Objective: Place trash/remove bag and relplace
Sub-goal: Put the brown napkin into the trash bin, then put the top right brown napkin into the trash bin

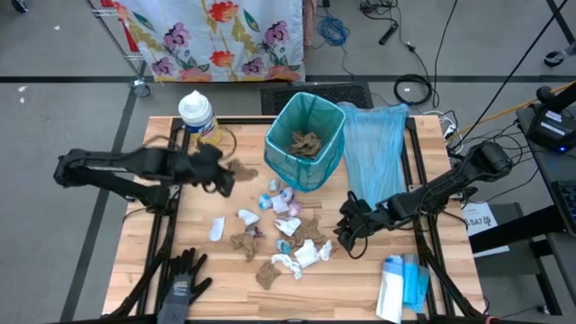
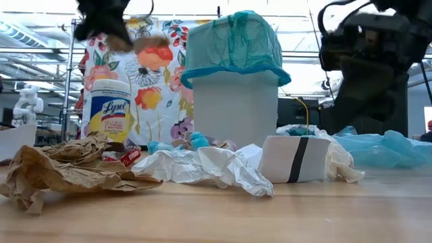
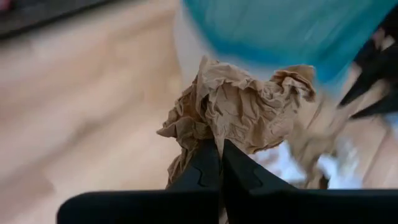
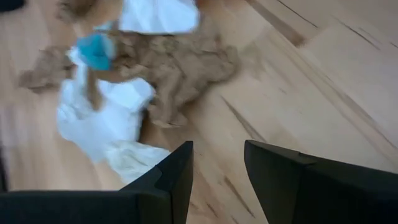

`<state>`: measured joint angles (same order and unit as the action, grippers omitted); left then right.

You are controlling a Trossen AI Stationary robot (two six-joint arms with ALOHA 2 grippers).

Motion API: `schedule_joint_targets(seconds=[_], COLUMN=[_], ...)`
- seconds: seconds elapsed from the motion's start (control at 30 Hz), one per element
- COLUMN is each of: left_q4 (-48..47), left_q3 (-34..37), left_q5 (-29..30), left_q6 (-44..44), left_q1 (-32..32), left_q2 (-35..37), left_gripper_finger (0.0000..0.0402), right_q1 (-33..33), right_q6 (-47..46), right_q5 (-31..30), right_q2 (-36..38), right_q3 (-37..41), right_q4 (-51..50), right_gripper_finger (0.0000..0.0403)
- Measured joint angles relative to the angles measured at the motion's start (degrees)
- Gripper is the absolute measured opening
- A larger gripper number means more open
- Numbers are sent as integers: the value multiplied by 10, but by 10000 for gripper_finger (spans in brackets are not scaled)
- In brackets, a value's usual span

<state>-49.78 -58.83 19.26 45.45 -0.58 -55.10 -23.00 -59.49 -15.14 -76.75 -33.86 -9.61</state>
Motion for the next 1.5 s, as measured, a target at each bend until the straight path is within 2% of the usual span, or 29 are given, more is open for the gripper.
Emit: schedule_joint_targets(seconds=[0.23, 0.43, 0.63, 0.8, 1.0, 1.23, 1.5], left_q4=[0, 23, 99, 148, 135, 109, 6], left_q3=[-176, -315, -398, -430, -437, -438, -438], left_q5=[-9, -109, -188, -243, -267, -267, -223], left_q6=[-160, -273, -327, -341, -339, -343, -355], left_q1=[111, 189, 209, 215, 222, 228, 225], left_q2=[-53, -161, -275, -335, -377, -377, -311], left_gripper_finger=[0, 0, 21, 53, 101, 151, 157], right_q1=[0, 0, 0, 0, 0, 0, 0], right_q6=[-11, -11, -20, -31, -35, -32, -33], right_q5=[0, -8, -15, -15, -15, -15, -15], right_q2=[0, 0, 0, 0, 0, 0, 0], right_q3=[7, 7, 7, 7, 7, 7, 7], right_q4=[10, 18, 22, 22, 21, 21, 21], right_gripper_finger=[134, 134, 134, 134, 134, 134, 134])
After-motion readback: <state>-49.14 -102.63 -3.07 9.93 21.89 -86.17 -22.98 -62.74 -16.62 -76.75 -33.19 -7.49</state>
